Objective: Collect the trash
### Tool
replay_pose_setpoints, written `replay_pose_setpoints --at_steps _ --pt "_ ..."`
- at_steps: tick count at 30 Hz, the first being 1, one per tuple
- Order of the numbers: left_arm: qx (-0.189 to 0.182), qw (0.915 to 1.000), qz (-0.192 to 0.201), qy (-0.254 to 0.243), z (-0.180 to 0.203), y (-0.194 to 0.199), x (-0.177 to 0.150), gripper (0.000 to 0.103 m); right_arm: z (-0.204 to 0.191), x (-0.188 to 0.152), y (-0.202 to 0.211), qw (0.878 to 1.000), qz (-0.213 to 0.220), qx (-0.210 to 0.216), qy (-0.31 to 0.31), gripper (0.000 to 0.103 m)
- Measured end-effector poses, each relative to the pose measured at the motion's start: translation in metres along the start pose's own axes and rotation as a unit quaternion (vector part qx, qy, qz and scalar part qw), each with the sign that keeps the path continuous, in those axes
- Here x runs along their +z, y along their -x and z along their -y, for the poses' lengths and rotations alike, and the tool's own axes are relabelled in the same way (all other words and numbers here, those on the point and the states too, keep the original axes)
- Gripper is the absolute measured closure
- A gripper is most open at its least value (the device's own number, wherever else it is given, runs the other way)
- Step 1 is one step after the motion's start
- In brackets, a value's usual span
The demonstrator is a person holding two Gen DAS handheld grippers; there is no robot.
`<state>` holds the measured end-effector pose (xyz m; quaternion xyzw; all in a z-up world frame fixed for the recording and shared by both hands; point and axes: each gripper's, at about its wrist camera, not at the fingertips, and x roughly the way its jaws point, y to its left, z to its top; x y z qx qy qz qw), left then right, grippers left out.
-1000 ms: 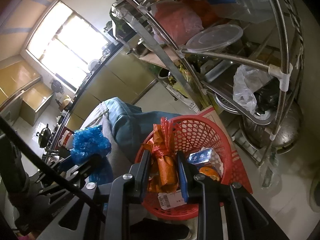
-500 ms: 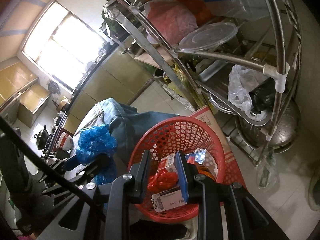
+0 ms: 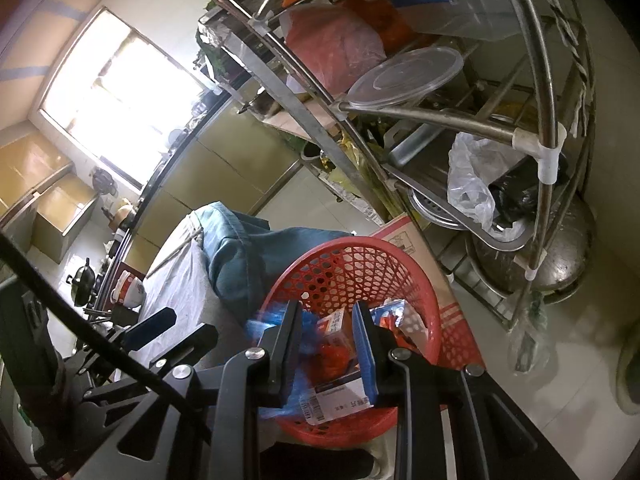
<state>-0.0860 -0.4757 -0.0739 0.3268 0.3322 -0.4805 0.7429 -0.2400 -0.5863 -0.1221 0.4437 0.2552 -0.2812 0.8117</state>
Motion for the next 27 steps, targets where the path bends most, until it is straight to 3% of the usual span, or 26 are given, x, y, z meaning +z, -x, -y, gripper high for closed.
replay_pose_setpoints --at_steps 12,25,27 --pt "-0.012 0.9997 -0.01 0.02 -0.018 0.014 -0.018 0.032 -0.02 -0.009 0.003 1.0 -0.002 0.001 0.018 0.074" --pt "0.033 0.9961 -0.001 0.082 -0.076 0.068 -0.069 0.032 -0.065 -0.035 0.006 0.998 -0.024 0.02 0.046 0.074" --pt "0.045 0.994 0.009 0.099 -0.092 0.083 -0.082 0.032 -0.075 -0.039 0.006 0.998 -0.026 0.03 0.054 0.067"
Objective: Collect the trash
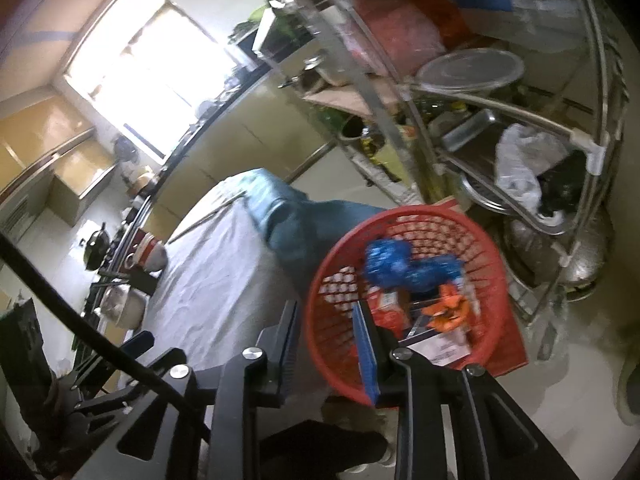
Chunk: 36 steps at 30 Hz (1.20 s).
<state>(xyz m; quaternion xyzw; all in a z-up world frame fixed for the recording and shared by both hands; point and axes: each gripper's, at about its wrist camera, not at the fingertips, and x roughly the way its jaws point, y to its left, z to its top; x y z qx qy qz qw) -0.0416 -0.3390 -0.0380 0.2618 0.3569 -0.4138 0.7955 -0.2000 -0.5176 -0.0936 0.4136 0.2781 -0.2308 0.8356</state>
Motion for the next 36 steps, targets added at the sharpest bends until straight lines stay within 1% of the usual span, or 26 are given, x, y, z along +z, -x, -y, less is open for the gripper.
replay_pose_setpoints --at_steps 1,2,3,5,6,8,10,13,16,18,22,24,30,35,36 --pt "0.006 0.9999 0.005 0.01 -0.009 0.006 -0.004 0.032 -0.008 -0.003 0.0 1.0 -0.001 0.006 0.008 0.062" --pt "0.012 0.9997 0.01 0.02 -0.018 0.012 -0.008 0.032 -0.015 -0.005 0.0 1.0 -0.002 0.01 0.014 0.04" --pt "0.019 0.9992 0.015 0.031 -0.028 0.018 -0.013 0.032 -0.023 -0.008 0.0 1.0 0.001 0.018 0.021 0.032" --pt "0.043 0.9971 0.03 0.056 -0.052 0.034 -0.025 0.032 -0.047 -0.016 0.001 0.998 0.009 0.033 0.05 0.032" --pt "0.059 0.9954 0.036 0.067 -0.063 0.041 -0.03 0.032 -0.056 -0.019 0.0 0.997 0.01 0.034 0.063 0.032" --pt "0.086 0.9913 0.042 0.091 -0.087 0.055 -0.043 0.032 -0.084 -0.029 -0.005 0.994 0.002 0.04 0.099 0.032" --pt "0.101 0.9872 0.043 0.116 -0.109 0.065 -0.056 0.032 -0.108 -0.04 -0.011 0.991 -0.004 0.045 0.127 0.032" --pt "0.137 0.9772 0.042 0.157 -0.144 0.081 -0.074 0.031 -0.145 -0.058 -0.019 0.984 -0.011 0.052 0.171 0.032" --pt "0.184 0.9641 0.037 0.187 -0.172 0.094 -0.092 0.031 -0.179 -0.073 -0.024 0.977 -0.007 0.062 0.206 0.032" --pt "0.205 0.9556 0.037 0.208 -0.188 0.102 -0.104 0.031 -0.199 -0.084 -0.025 0.971 -0.005 0.069 0.229 0.032" --pt "0.237 0.9417 0.028 0.237 -0.208 0.113 -0.123 0.031 -0.234 -0.105 -0.021 0.96 0.003 0.076 0.27 0.032" --pt "0.248 0.936 0.028 0.248 -0.213 0.118 -0.133 0.031 -0.252 -0.115 -0.018 0.954 0.006 0.08 0.289 0.032" --pt "0.255 0.927 0.028 0.274 -0.22 0.134 -0.154 0.031 -0.281 -0.145 -0.007 0.942 0.008 0.082 0.325 0.032" --pt "0.255 0.9216 0.034 0.291 -0.226 0.148 -0.168 0.031 -0.289 -0.161 -0.001 0.939 -0.001 0.09 0.333 0.032" --pt "0.258 0.9193 0.036 0.295 -0.227 0.152 -0.171 0.031 -0.29 -0.163 0.001 0.939 -0.002 0.091 0.333 0.032"
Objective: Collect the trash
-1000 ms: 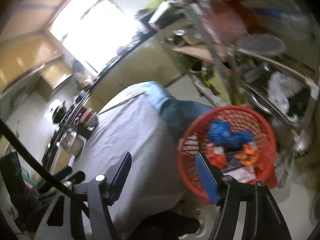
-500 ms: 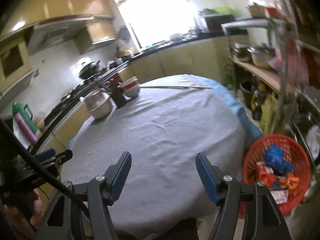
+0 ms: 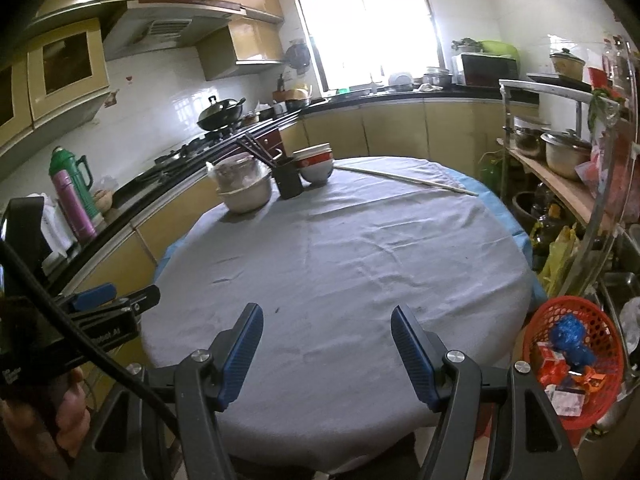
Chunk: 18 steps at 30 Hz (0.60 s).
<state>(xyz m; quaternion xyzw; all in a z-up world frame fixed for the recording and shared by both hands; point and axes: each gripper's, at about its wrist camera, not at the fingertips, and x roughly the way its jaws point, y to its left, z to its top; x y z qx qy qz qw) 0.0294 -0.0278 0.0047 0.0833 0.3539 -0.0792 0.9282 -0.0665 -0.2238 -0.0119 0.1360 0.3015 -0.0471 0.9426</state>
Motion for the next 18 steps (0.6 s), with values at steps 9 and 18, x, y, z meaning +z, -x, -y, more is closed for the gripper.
replay_pose_setpoints --at_steps 9,18 --pt "0.019 0.9996 0.015 0.016 -0.021 0.019 -0.007 0.031 -0.025 -0.006 0.009 1.0 0.009 0.003 0.018 0.032" --pt "0.022 0.9993 0.027 0.011 -0.025 0.037 -0.016 0.031 -0.04 -0.011 0.021 0.999 0.019 0.013 0.027 0.032"
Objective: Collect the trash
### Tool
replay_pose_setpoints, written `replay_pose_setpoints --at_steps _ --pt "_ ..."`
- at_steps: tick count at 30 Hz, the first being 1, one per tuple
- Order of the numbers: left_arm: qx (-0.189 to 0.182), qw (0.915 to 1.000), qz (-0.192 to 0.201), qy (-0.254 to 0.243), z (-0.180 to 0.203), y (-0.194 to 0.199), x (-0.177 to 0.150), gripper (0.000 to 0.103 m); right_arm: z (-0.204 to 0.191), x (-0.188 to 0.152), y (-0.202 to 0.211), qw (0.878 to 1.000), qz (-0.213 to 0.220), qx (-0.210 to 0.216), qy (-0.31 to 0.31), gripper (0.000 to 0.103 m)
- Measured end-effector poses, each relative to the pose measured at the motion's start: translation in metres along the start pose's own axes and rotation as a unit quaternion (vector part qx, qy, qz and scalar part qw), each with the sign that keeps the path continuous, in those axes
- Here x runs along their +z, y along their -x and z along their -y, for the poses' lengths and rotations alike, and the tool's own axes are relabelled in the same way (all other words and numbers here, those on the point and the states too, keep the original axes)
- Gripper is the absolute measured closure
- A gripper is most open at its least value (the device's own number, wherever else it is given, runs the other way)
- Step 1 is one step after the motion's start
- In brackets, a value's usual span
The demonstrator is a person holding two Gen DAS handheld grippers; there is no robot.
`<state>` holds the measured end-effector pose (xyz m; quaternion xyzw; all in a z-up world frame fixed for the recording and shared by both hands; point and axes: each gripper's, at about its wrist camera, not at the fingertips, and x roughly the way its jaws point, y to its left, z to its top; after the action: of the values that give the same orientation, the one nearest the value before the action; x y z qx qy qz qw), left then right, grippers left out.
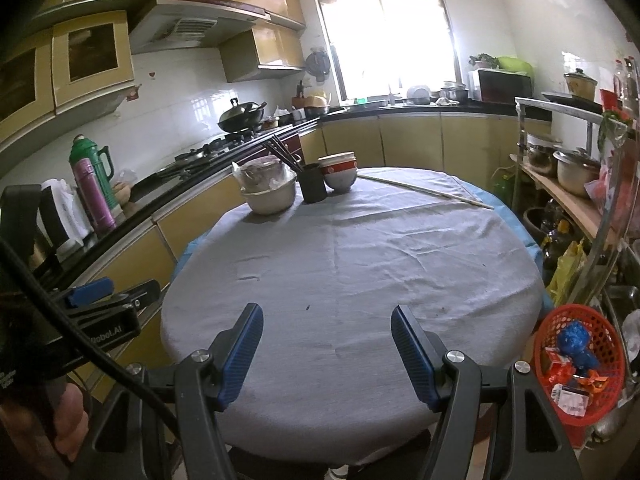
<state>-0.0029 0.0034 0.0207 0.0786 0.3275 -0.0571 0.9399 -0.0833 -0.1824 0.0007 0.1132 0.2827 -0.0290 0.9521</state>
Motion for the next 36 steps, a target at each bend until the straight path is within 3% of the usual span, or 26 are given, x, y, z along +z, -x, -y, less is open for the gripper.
replay_pose_setpoints --at_steps 36 --pt "-0.008 0.9986 0.053 0.001 -0.012 0.069 -0.022 0.031 -0.013 -0.013 0.065 0.999 0.037 -0.013 -0.019 0.032"
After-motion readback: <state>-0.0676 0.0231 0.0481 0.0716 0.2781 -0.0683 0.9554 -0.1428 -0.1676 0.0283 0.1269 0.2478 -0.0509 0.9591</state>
